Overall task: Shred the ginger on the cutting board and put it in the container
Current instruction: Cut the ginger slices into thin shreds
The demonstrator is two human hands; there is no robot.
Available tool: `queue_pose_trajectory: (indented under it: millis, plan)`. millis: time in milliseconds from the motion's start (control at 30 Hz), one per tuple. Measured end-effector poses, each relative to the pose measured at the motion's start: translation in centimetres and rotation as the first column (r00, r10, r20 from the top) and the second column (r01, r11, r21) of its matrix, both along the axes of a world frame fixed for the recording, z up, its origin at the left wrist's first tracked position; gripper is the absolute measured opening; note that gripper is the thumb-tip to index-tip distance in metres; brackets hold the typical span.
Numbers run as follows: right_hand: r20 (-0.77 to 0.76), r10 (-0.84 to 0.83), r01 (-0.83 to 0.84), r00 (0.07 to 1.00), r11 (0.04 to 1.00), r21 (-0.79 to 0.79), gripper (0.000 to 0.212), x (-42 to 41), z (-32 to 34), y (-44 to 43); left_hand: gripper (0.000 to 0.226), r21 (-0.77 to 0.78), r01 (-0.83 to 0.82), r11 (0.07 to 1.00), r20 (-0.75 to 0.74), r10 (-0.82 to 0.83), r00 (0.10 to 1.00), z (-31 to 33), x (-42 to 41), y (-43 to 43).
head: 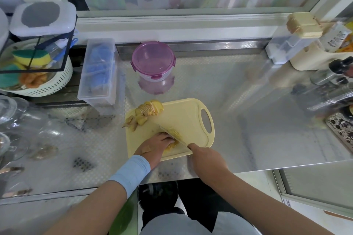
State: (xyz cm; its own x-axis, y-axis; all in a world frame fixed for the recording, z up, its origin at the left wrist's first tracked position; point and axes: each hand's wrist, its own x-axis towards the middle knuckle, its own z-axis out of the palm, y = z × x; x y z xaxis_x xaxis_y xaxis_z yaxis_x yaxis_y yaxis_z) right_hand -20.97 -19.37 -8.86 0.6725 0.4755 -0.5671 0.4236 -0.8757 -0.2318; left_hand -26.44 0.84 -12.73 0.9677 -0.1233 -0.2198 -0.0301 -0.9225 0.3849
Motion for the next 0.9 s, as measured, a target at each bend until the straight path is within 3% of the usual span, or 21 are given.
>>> queue_pose_trajectory:
  millis: [67, 133, 233, 300, 533, 633, 733, 800, 900]
  plan:
    - [-0.001, 0.001, -0.001, 1.000, 1.000, -0.014, 0.038, -0.4, 0.3, -0.6, 0.076, -0.039, -0.012, 0.999, -0.074, 0.009, 0.997, -0.2, -0.4, 0.2]
    - [-0.003, 0.003, -0.003, 1.000, 1.000, -0.016, 0.037, -0.3, 0.3, -0.6, 0.069, -0.118, -0.068, 0.991, -0.012, 0.067, 0.998, 0.5, -0.4, -0.1]
    - [0.004, 0.013, -0.013, 1.000, 1.000, -0.001, 0.035, 0.3, -0.2, 0.5, 0.063, -0.044, -0.128, 0.991, -0.076, 0.124, 0.989, 0.8, -0.3, -0.2]
    - [0.005, 0.003, -0.003, 1.000, 1.000, 0.015, 0.034, 0.5, -0.4, 1.3, 0.061, -0.088, -0.162, 0.983, -0.089, 0.154, 0.984, 0.8, -0.2, -0.1]
    - [0.013, 0.004, -0.004, 1.000, 1.000, 0.023, 0.034, 0.7, -0.3, 1.1, 0.070, -0.060, -0.071, 0.996, -0.003, 0.071, 0.998, -0.1, -0.4, 0.1]
    - [0.014, 0.020, -0.020, 1.000, 1.000, -0.004, 0.036, 0.1, -0.1, 0.0, 0.077, -0.019, -0.009, 1.000, -0.063, 0.008, 0.998, -0.2, -0.2, 0.1]
    - [0.007, 0.038, -0.038, 0.999, 0.999, -0.022, 0.036, 0.2, 0.0, -0.6, 0.068, -0.109, -0.086, 0.990, -0.048, 0.081, 0.996, 0.0, -0.5, -0.1]
    - [0.003, 0.034, -0.034, 0.999, 0.999, -0.022, 0.034, 0.4, -0.2, -0.1, 0.061, -0.084, -0.088, 0.993, 0.023, 0.091, 0.996, -0.4, -0.7, -0.1]
    - [0.002, 0.024, -0.024, 1.000, 1.000, 0.002, 0.032, 0.7, -0.4, 1.1, 0.052, -0.092, -0.124, 0.988, -0.040, 0.121, 0.992, -0.7, -0.3, -0.3]
